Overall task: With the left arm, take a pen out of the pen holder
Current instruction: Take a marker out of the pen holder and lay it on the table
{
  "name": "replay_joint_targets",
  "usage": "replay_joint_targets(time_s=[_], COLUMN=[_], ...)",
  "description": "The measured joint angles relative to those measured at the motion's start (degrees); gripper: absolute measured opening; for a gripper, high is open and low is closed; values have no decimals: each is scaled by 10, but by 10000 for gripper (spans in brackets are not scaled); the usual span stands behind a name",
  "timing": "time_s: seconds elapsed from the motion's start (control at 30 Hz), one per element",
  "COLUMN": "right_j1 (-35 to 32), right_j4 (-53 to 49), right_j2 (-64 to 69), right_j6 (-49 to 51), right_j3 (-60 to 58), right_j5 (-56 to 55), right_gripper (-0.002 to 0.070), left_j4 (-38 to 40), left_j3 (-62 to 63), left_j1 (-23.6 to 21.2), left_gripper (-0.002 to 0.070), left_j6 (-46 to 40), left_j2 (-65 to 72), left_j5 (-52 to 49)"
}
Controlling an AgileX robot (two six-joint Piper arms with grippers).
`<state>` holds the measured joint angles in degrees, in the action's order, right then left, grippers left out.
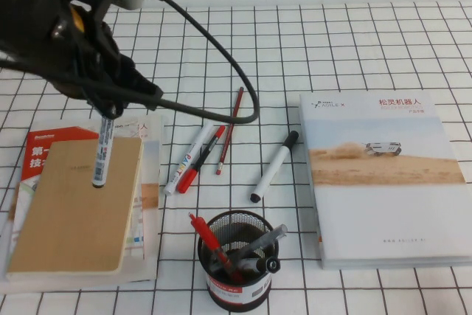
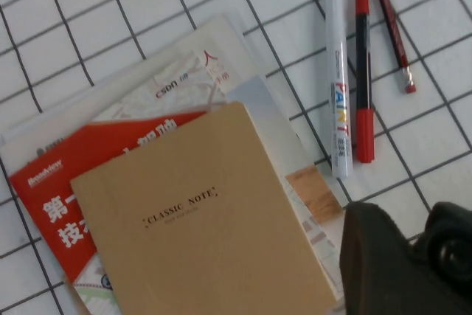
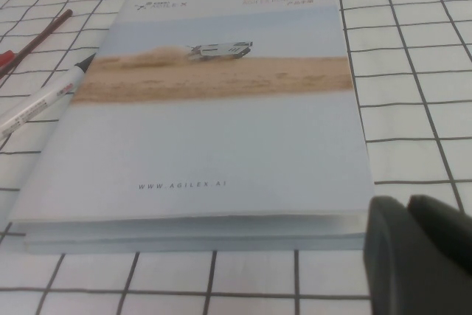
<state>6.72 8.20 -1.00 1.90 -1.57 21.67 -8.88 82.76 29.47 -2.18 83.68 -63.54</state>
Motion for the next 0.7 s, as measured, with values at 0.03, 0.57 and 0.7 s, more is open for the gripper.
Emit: replay_joint_targets(time_s=[0.03,0.57,0.7], right_j1=[0,0,0], right_j4=[0,0,0], right_j2=[0,0,0], right_j6=[0,0,0], right_j3=[0,0,0], right_j5=[0,0,0], right_gripper=[-15,-15,-15], left_j4=[2,68,79], left_j3=[9,148,195], left_j1=[0,0,0], left_gripper=[102,102,102], left_j6=[-5,-77,-83], left_j2=[12,214,259], left_j5=[-13,-73,-73])
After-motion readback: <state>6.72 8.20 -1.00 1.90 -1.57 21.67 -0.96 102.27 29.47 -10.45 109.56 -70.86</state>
